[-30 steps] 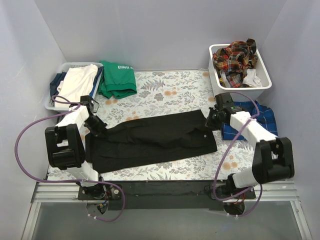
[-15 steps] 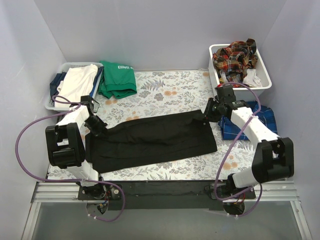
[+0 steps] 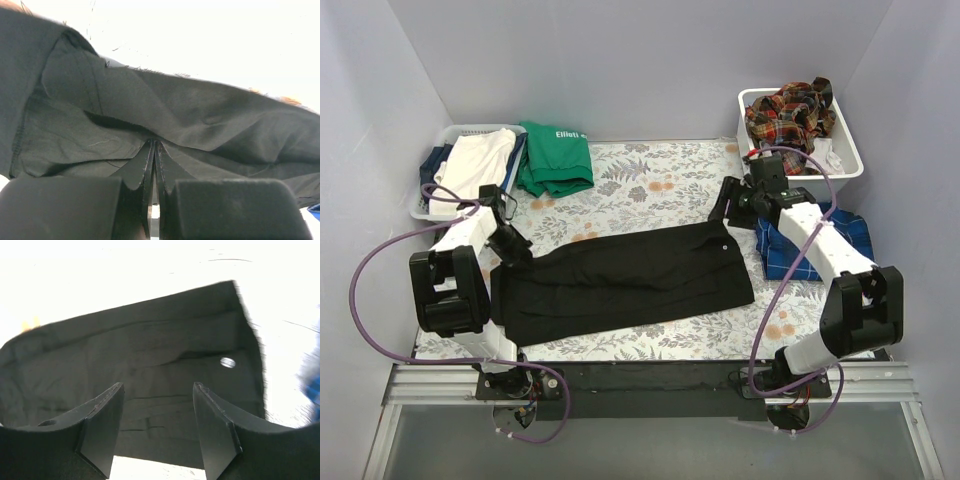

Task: Fold and stack the long sleeve shirts
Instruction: Fold the shirt

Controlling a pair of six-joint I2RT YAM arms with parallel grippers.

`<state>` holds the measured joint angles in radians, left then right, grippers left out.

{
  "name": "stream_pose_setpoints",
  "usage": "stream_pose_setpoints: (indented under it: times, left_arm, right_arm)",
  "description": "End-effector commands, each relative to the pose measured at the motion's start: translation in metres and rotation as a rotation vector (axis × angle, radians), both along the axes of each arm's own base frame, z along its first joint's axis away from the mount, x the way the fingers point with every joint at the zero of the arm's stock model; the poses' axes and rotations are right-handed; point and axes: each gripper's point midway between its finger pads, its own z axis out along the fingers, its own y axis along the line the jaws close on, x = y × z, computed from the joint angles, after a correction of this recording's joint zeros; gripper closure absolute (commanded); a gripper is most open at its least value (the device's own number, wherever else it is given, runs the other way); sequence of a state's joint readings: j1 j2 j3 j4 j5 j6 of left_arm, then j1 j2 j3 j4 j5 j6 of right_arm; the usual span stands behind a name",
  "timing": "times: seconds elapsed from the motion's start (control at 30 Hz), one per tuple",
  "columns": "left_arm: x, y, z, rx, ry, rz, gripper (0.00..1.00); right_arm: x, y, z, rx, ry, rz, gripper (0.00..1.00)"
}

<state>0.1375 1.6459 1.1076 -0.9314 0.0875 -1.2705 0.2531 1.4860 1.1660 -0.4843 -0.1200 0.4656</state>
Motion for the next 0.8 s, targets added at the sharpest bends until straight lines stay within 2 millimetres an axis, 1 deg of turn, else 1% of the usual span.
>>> stream_pose_setpoints:
  times: [0.0,0.03,0.07,0.1,0.13,0.17,0.2,0.27,0.3,0.37,0.4,0.43,0.47,0.5,0.53,0.57,0.6,0.63,0.67,0.7,0.73,0.77]
  left_arm:
    - [0.013,0.011,0.015,0.043,-0.049,0.002,1.00]
    - [0.013,0.012,0.016,0.049,-0.050,0.003,1.00]
    - [0.015,0.014,0.017,0.060,-0.053,0.006,1.00]
    - [0.017,0.018,0.019,0.077,-0.056,0.011,1.00]
    - [0.016,0.018,0.021,0.080,-0.056,0.013,1.00]
    - [0.017,0.018,0.023,0.082,-0.057,0.010,1.00]
    - [0.021,0.019,0.029,0.084,-0.074,0.012,1.00]
    - [0.027,0.013,0.047,0.054,-0.143,-0.011,1.00]
    - [0.031,0.006,0.056,0.025,-0.184,-0.046,1.00]
    - [0.036,-0.014,0.078,-0.057,-0.274,-0.108,1.00]
    - [0.034,-0.029,0.081,-0.090,-0.292,-0.165,1.00]
    - [0.029,-0.040,0.078,-0.122,-0.282,-0.188,0.97]
    - [0.024,-0.055,0.077,-0.176,-0.278,-0.219,0.97]
    - [0.018,-0.073,0.072,-0.206,-0.264,-0.271,0.96]
    - [0.009,-0.083,0.058,-0.215,-0.227,-0.281,0.96]
    - [0.004,-0.089,0.050,-0.216,-0.201,-0.286,0.97]
    - [0.001,-0.095,0.040,-0.221,-0.183,-0.295,0.97]
    - [-0.002,-0.095,0.032,-0.220,-0.160,-0.281,0.97]
    - [-0.010,-0.092,0.018,-0.206,-0.115,-0.252,0.97]
    - [-0.013,-0.089,0.008,-0.196,-0.076,-0.241,0.97]
    - [-0.015,-0.087,0.002,-0.183,-0.052,-0.220,0.98]
    - [-0.018,-0.078,-0.006,-0.131,-0.028,-0.205,1.00]
  right_arm:
    - [-0.008,0.052,-0.009,0.047,0.024,0.221,0.36]
    - [-0.007,0.060,-0.008,0.040,0.022,0.254,0.35]
    - [-0.012,0.067,-0.014,0.021,0.041,0.292,0.36]
    - [-0.020,0.081,-0.027,0.009,0.078,0.342,0.35]
    - [-0.023,0.090,-0.029,0.024,0.094,0.376,0.35]
    - [-0.027,0.096,-0.036,0.031,0.120,0.400,0.35]
    - [-0.033,0.102,-0.050,0.039,0.169,0.416,0.36]
    - [-0.041,0.106,-0.063,0.051,0.217,0.429,0.36]
    - [-0.044,0.109,-0.070,0.050,0.234,0.441,0.36]
    - [-0.046,0.110,-0.078,0.046,0.255,0.443,0.37]
    - [-0.048,0.111,-0.083,0.043,0.268,0.449,0.37]
    - [-0.049,0.111,-0.086,0.046,0.280,0.454,0.37]
    - [-0.050,0.111,-0.091,0.045,0.294,0.452,0.37]
    - [-0.051,0.111,-0.093,0.044,0.300,0.456,0.37]
    - [-0.051,0.111,-0.096,0.041,0.305,0.456,0.37]
    - [-0.051,0.110,-0.098,0.038,0.310,0.455,0.37]
    - [-0.051,0.110,-0.101,0.037,0.317,0.454,0.37]
    - [-0.052,0.109,-0.103,0.036,0.325,0.453,0.37]
    - [-0.052,0.110,-0.105,0.035,0.329,0.454,0.38]
    - [-0.053,0.109,-0.106,0.031,0.334,0.451,0.38]
    - [-0.053,0.107,-0.109,0.024,0.339,0.445,0.38]
    - [-0.054,0.106,-0.112,0.017,0.350,0.442,0.38]
